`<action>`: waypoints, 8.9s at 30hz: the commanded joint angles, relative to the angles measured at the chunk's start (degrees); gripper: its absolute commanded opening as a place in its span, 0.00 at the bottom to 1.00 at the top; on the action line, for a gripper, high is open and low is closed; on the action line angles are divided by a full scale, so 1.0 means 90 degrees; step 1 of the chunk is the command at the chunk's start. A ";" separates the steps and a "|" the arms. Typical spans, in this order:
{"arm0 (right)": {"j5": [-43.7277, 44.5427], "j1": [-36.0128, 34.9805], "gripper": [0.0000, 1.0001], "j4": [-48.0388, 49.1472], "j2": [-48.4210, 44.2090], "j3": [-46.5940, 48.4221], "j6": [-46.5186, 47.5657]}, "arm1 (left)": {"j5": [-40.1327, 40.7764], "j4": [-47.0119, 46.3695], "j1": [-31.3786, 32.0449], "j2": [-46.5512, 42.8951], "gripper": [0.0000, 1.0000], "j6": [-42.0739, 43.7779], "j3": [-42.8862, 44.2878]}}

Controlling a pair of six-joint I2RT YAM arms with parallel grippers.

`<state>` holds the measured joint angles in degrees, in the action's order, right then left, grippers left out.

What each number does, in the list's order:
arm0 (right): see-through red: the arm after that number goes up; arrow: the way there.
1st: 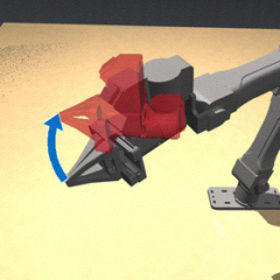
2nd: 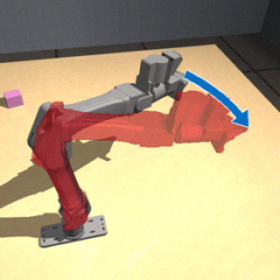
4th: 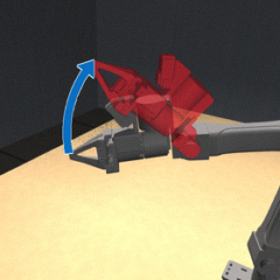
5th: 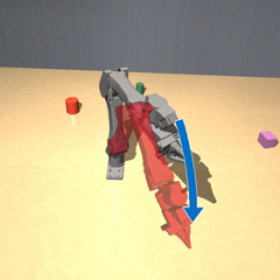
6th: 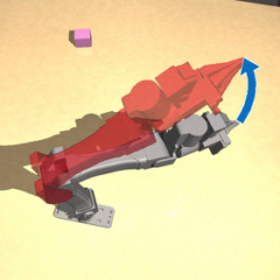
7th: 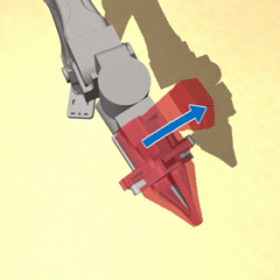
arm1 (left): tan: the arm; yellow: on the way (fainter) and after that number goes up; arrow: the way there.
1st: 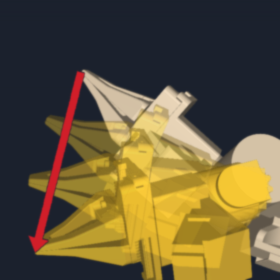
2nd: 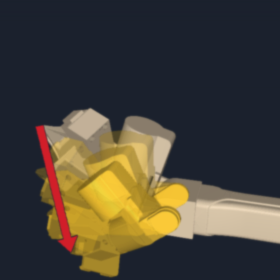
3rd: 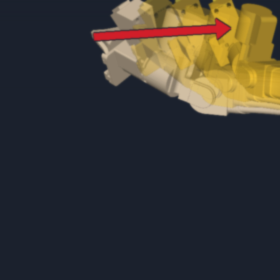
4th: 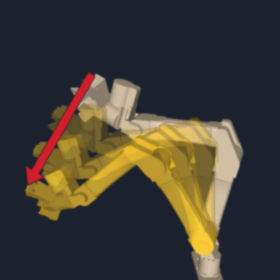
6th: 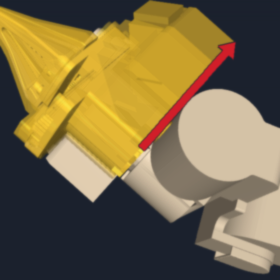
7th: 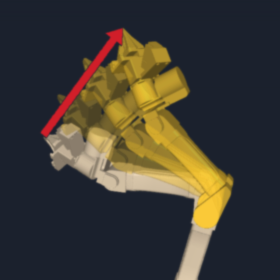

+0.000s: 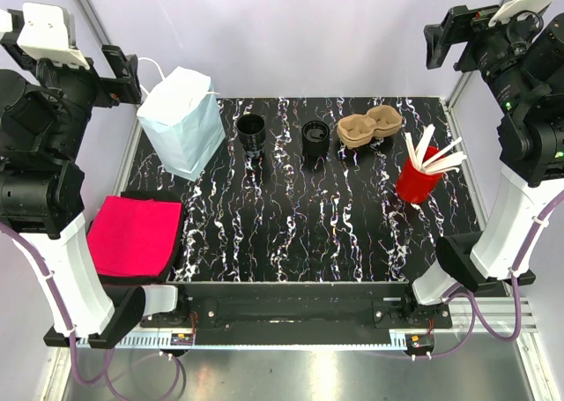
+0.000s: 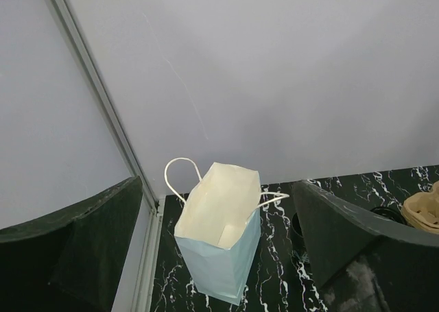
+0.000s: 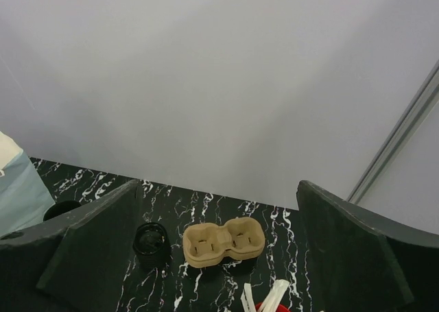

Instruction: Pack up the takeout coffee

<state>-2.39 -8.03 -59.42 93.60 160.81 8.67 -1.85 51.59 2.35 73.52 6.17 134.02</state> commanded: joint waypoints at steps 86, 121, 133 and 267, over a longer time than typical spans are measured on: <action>0.0646 0.0013 0.80 0.1495 0.5244 -0.2067 0.0863 | -0.1103 -0.1826 -0.0007 -0.0434 0.99 0.0867 -0.5398; 0.0090 0.0316 0.56 0.1582 0.5684 -0.2009 0.0590 | -0.1299 -0.1768 -0.0007 -0.0561 0.99 0.0661 -0.5584; 0.0237 0.0326 0.46 0.1944 0.5274 -0.2282 0.0492 | -0.1406 -0.1826 -0.0017 -0.0581 0.99 0.0593 -0.5682; -0.0584 -0.0054 0.43 0.1885 0.2921 -0.4049 0.0550 | -0.0860 -0.2051 -0.0007 -0.0542 0.99 0.0466 -0.5721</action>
<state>-5.34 -6.15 -43.11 127.04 127.52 11.51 -13.96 36.32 2.35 69.36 9.65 79.15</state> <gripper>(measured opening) 0.461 0.987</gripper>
